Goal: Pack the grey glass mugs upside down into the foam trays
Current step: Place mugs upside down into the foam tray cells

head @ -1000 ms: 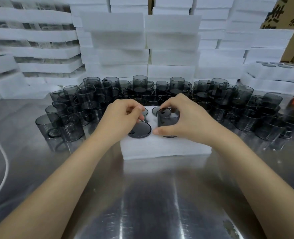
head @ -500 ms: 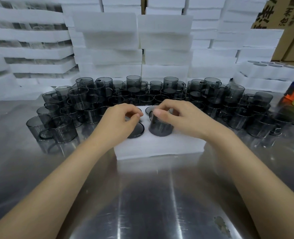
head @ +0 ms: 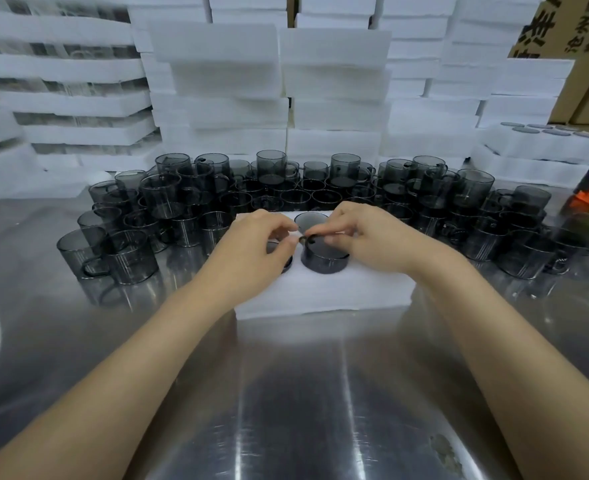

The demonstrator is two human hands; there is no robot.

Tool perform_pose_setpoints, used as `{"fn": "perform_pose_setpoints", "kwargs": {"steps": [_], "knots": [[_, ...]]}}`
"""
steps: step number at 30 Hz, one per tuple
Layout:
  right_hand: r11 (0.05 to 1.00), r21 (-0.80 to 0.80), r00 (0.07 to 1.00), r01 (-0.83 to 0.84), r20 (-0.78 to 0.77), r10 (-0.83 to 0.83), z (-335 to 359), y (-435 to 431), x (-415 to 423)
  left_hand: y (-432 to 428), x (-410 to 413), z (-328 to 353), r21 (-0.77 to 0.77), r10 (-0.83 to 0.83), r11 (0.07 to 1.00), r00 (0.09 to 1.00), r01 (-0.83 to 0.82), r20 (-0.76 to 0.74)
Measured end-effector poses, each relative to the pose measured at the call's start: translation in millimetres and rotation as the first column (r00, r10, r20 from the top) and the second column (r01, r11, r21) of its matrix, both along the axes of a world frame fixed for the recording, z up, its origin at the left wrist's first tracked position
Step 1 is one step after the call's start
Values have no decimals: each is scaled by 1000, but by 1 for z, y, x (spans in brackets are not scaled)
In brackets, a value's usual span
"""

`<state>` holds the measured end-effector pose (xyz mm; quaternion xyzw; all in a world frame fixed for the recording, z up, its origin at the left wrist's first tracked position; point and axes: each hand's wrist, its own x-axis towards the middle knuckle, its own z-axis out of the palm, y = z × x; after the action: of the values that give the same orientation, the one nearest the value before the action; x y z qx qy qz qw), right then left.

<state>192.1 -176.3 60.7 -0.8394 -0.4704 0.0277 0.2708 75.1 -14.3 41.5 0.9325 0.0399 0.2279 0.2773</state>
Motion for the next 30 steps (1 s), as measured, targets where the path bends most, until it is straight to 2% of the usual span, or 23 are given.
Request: {"fn": "perform_pose_setpoints", "kwargs": {"steps": [3,8,10,15,19,21,22,24,26,30], "knots": [[999,-53,998,8,70,-4,-3,5,1,-7,-2,1,92,8,996,999,-13,50],[993,119,955,-21,-292,55,-3,-9,5,-12,-4,1,66,-15,998,998,11,59],[991,131,955,-12,-291,50,-2,-9,7,-11,-2,-1,41,-3,999,1000,3,19],[999,49,975,7,-221,4,5,1,10,-5,7,-1,-17,-41,999,997,39,-73],[998,58,963,-6,-268,21,6,-1,7,-5,7,-5,72,-37,997,998,41,-56],[989,144,954,17,-300,27,5,-7,12,-5,6,-6,99,-33,994,998,38,-46],[964,244,946,110,-322,-27,4,-13,20,-5,5,-6,115,-36,993,998,41,-42],[835,401,922,377,-247,-298,-3,-32,42,-6,4,-5,165,-47,985,998,54,-44],[747,406,836,527,-91,-540,-14,-53,60,-7,2,-4,200,-63,977,997,72,-50],[797,291,838,529,-32,-545,-40,-65,79,-9,0,-3,259,-76,962,997,82,-33]]}}
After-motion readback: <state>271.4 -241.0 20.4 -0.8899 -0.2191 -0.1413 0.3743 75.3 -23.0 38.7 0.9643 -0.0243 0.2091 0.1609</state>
